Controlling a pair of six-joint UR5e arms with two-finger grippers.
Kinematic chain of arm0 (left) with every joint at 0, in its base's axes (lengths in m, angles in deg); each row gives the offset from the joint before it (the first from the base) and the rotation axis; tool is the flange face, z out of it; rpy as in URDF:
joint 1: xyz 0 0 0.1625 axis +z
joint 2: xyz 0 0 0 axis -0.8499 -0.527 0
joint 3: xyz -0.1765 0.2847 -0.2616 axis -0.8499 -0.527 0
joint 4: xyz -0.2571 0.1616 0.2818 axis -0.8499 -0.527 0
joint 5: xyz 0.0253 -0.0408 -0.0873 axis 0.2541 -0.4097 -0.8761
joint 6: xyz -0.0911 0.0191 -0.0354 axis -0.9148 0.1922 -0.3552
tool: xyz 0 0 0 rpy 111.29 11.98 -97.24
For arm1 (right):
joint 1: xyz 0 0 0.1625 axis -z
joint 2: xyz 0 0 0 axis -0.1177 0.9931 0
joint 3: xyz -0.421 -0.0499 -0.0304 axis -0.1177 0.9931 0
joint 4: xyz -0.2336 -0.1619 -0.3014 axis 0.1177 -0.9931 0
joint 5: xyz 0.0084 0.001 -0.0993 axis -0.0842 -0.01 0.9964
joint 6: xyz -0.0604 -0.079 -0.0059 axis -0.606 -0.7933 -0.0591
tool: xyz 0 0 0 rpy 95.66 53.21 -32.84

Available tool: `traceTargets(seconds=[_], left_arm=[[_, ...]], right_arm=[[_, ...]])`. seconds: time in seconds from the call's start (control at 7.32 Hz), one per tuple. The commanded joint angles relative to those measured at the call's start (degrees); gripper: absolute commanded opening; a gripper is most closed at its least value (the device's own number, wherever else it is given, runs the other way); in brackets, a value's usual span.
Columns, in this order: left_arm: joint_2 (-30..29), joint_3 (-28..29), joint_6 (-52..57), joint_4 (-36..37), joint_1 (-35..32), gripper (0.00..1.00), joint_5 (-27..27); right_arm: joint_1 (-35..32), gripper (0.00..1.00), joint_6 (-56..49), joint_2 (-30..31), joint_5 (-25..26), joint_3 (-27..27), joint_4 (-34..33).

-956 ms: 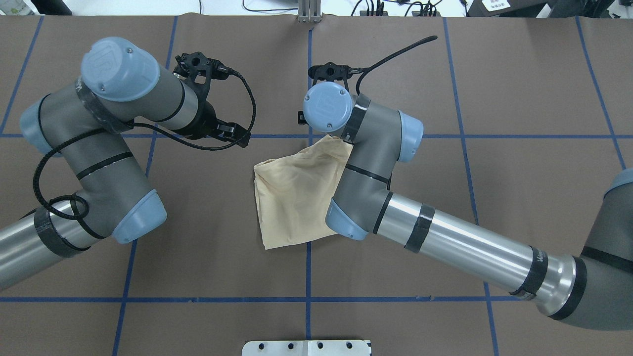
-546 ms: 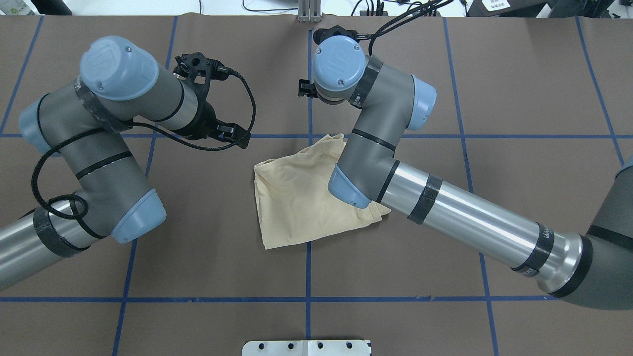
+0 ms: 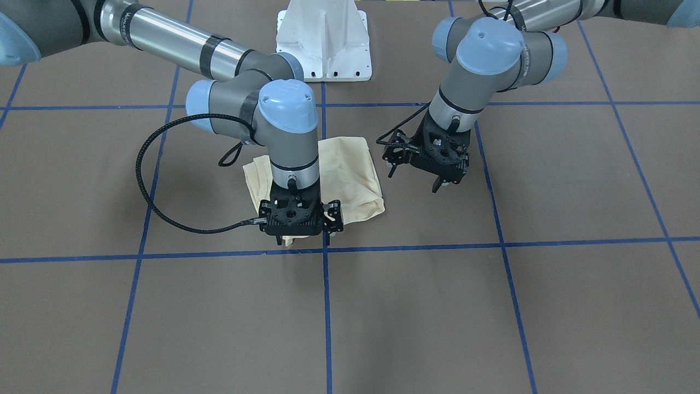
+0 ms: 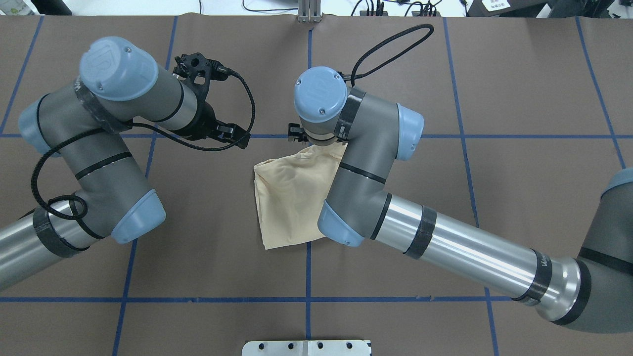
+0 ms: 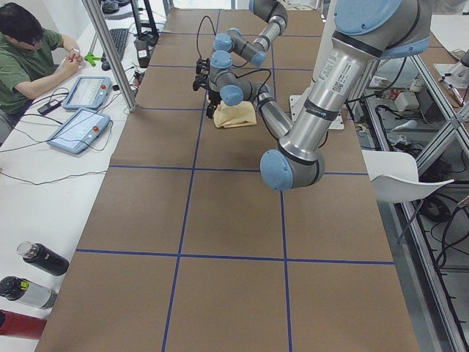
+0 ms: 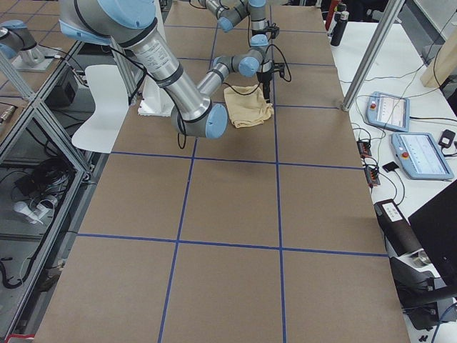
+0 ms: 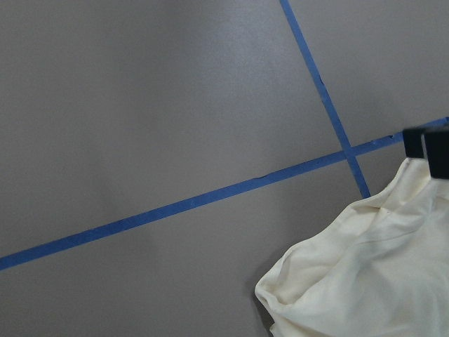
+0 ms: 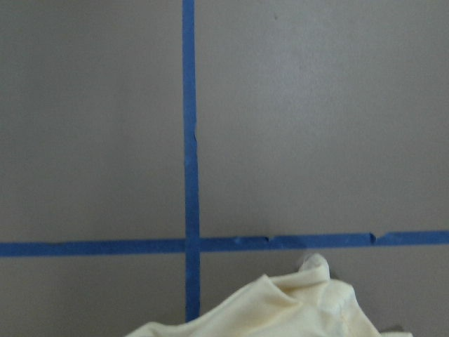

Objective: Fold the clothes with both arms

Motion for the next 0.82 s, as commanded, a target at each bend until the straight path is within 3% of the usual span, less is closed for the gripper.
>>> traceTargets(seconds=[0.0, 0.27, 0.41, 0.68], left_arm=[[0.07, 0.06, 0.00, -0.01, 0.09, 1.00, 0.00], [0.16, 0.06, 0.00, -0.01, 0.09, 1.00, 0.00], [0.07, 0.06, 0.00, -0.01, 0.09, 1.00, 0.00], [0.07, 0.06, 0.00, -0.01, 0.09, 1.00, 0.00]], right_arm=[[2.48, 1.00, 0.04, 2.03, 0.22, -0.08, -0.28], [1.09, 1.00, -1.01, 2.22, 1.01, 2.81, 4.71], [0.21, 1.00, -1.19, 1.96, 3.71, 5.43, 8.13], [-2.24, 1.00, -1.89, 1.52, 4.00, 6.43, 10.10]])
